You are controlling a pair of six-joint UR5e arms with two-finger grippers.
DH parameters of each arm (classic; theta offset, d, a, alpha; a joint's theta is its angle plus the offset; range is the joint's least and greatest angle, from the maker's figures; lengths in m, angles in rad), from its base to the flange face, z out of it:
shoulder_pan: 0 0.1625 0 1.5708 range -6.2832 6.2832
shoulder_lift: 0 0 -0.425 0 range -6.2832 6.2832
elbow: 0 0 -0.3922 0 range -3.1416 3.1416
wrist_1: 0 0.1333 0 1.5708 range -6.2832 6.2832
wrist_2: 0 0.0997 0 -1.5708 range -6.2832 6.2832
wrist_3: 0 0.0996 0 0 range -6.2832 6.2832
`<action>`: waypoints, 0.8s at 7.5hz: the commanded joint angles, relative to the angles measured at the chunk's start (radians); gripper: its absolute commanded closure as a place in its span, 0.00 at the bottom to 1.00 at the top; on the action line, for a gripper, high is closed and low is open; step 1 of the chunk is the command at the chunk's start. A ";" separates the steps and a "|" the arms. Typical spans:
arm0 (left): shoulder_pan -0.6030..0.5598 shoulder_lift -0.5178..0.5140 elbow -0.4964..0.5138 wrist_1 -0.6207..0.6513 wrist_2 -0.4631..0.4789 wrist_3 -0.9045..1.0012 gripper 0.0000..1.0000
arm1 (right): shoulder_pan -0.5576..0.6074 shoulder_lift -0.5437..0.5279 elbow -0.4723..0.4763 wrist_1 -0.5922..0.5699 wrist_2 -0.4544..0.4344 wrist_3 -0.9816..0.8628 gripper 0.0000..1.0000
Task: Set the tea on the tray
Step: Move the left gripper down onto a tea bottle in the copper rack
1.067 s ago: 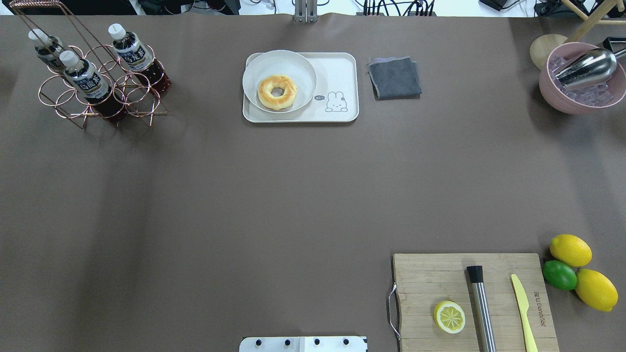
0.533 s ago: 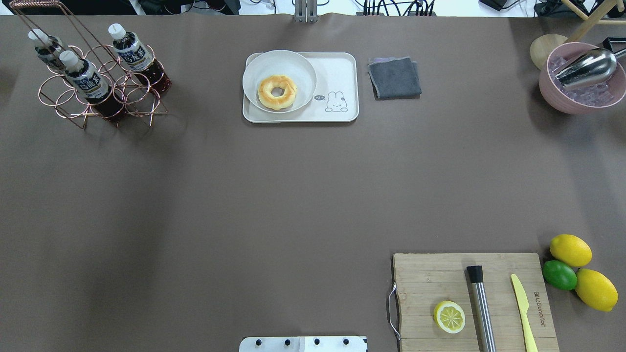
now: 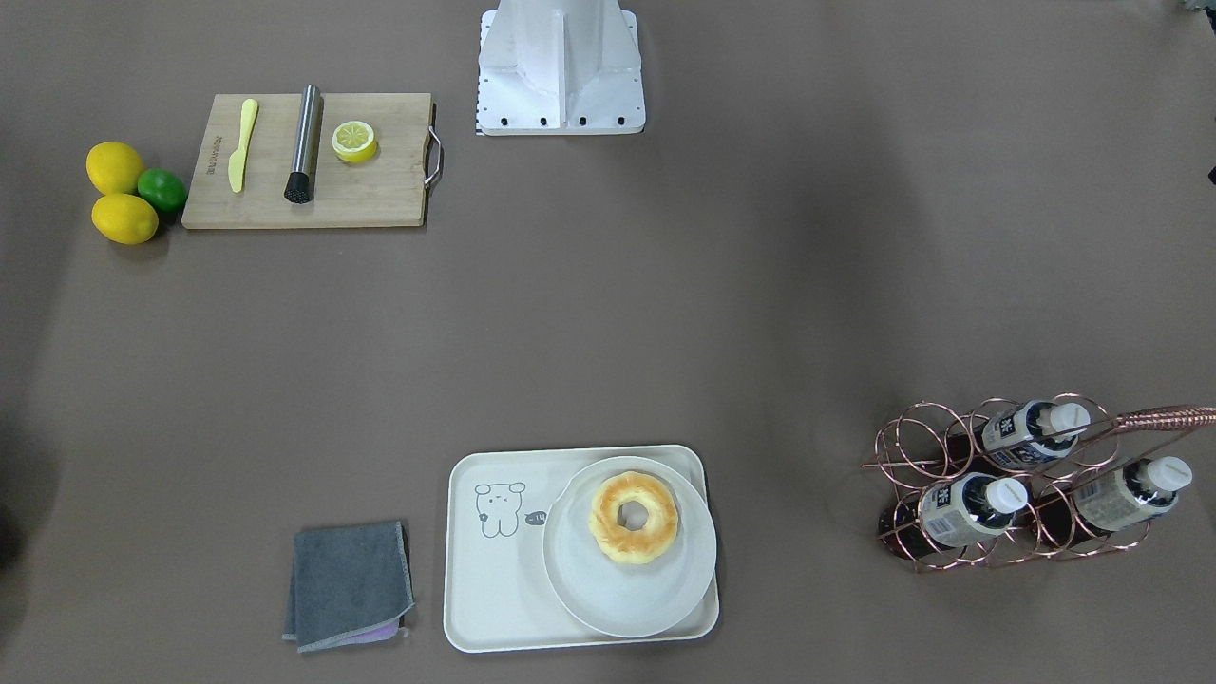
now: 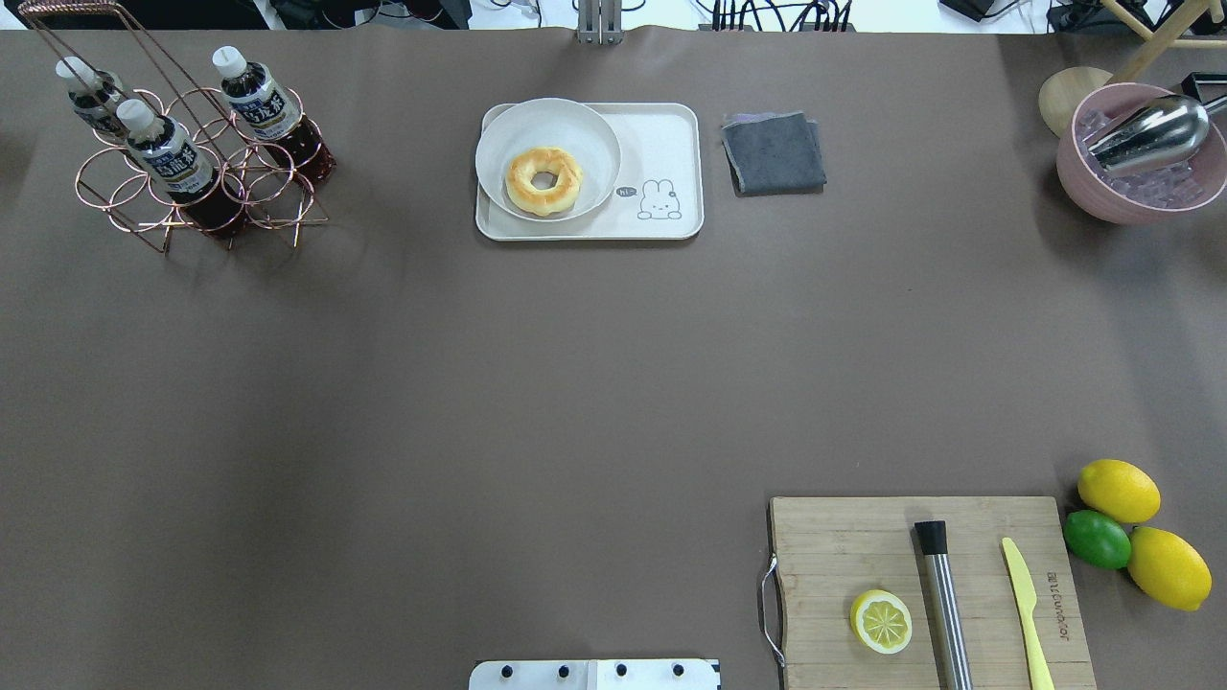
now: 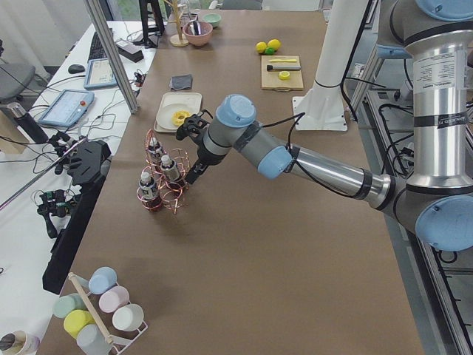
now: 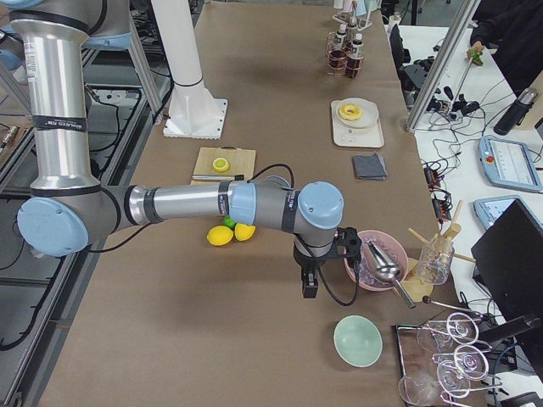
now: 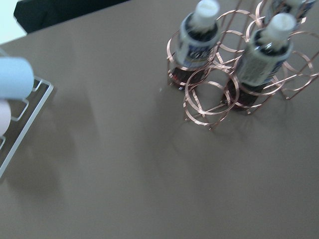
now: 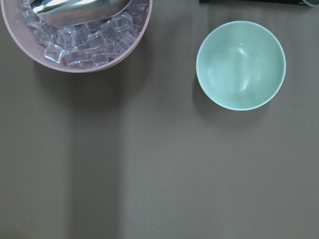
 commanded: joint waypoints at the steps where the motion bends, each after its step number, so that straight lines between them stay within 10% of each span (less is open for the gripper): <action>1: 0.105 -0.102 0.009 -0.011 -0.041 -0.335 0.02 | 0.001 0.010 -0.001 0.000 -0.002 0.001 0.00; 6: 0.193 -0.336 -0.009 0.272 0.084 -0.469 0.02 | 0.001 0.010 -0.001 0.000 -0.002 0.002 0.00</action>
